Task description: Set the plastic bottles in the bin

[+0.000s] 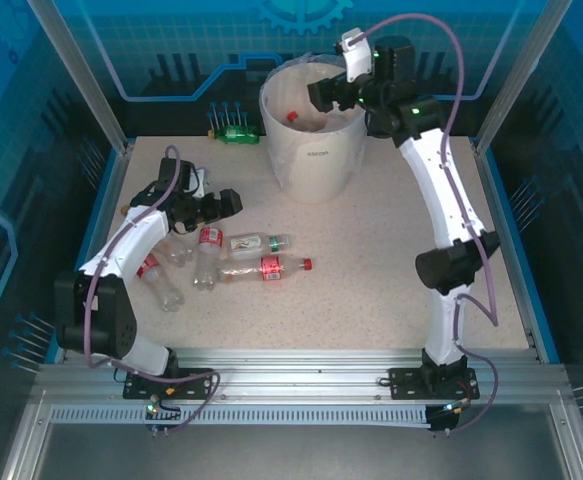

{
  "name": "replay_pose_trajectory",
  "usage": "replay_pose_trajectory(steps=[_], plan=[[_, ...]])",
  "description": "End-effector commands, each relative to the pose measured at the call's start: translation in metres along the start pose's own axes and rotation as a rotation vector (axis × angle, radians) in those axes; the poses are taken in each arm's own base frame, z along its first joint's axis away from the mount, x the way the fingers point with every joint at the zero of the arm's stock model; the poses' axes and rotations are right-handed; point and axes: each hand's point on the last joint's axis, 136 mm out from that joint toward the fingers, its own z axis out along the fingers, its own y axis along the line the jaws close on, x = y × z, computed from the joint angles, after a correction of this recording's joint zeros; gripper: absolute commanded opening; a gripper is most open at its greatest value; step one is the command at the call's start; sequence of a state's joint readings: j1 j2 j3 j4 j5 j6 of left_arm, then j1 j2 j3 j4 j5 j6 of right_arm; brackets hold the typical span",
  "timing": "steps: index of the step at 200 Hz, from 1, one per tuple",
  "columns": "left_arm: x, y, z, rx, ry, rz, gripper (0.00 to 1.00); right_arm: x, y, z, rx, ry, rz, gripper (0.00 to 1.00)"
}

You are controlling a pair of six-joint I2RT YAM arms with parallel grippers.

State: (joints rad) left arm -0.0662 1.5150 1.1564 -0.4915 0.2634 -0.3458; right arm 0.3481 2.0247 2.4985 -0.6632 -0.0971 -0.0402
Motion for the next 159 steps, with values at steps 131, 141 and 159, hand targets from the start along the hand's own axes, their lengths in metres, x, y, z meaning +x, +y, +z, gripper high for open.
replay_pose_trajectory(steps=[131,141,159], plan=[[-0.199,0.023,0.119,0.187,-0.361,-0.629,0.99,0.127,-0.005,-0.161,0.064,0.084,0.239,0.93],[-0.205,0.028,0.127,0.166,-0.373,-0.647,0.99,0.139,-0.007,-0.168,0.076,0.097,0.256,0.93],[-0.214,0.042,0.142,0.112,-0.388,-0.667,0.99,0.159,-0.012,-0.175,0.102,0.119,0.286,0.93]])
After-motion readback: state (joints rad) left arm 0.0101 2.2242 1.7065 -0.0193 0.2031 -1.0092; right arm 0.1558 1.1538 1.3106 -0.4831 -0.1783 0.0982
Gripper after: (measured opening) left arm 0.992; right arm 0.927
